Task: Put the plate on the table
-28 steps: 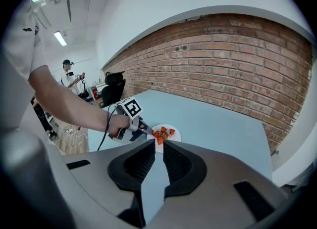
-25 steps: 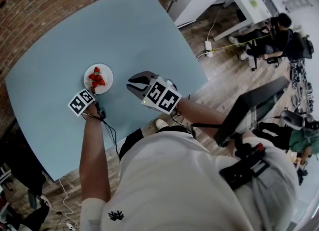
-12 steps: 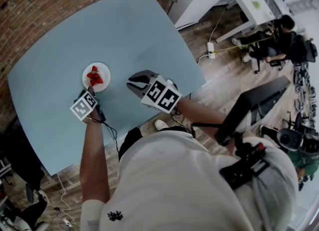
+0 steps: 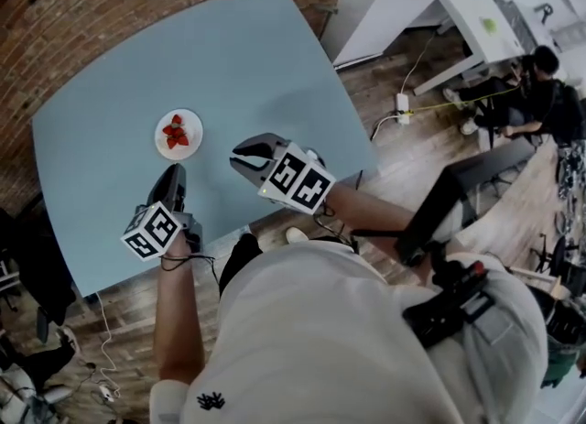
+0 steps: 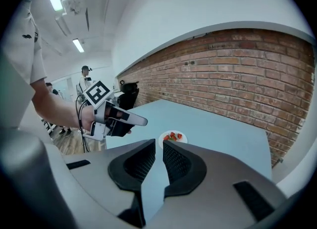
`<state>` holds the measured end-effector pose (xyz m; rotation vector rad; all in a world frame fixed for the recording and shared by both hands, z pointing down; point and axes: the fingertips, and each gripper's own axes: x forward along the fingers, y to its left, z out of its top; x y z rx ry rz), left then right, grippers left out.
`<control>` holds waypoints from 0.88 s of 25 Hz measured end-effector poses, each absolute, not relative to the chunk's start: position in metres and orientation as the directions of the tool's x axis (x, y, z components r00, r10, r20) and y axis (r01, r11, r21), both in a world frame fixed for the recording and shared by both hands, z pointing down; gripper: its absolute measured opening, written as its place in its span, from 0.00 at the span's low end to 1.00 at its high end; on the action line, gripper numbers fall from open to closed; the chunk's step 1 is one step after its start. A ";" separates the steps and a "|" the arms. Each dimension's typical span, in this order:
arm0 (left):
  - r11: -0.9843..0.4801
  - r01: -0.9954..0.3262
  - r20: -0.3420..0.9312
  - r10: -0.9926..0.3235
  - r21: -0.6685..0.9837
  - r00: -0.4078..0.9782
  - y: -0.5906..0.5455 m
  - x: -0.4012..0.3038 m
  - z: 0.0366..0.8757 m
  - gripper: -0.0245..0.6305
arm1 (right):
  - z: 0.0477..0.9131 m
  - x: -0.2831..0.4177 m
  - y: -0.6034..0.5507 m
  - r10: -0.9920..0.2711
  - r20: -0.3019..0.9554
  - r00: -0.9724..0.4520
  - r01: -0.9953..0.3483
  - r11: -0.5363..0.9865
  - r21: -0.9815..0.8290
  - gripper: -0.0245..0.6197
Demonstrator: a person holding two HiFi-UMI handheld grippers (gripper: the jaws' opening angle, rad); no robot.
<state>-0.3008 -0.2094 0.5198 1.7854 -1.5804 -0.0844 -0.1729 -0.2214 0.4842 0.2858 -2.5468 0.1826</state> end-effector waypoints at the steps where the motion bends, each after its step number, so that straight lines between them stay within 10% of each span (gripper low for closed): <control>1: 0.011 -0.827 0.385 -0.888 0.562 0.250 -0.201 -0.291 0.508 0.09 | 0.480 -0.168 -0.216 -0.155 0.544 -0.825 -0.228 0.971 -0.070 0.12; 22: -0.218 -0.827 0.222 -0.900 0.518 0.376 -0.025 -0.103 0.394 0.04 | 0.426 -0.041 -0.090 0.000 0.474 -0.880 -0.013 1.000 -0.024 0.08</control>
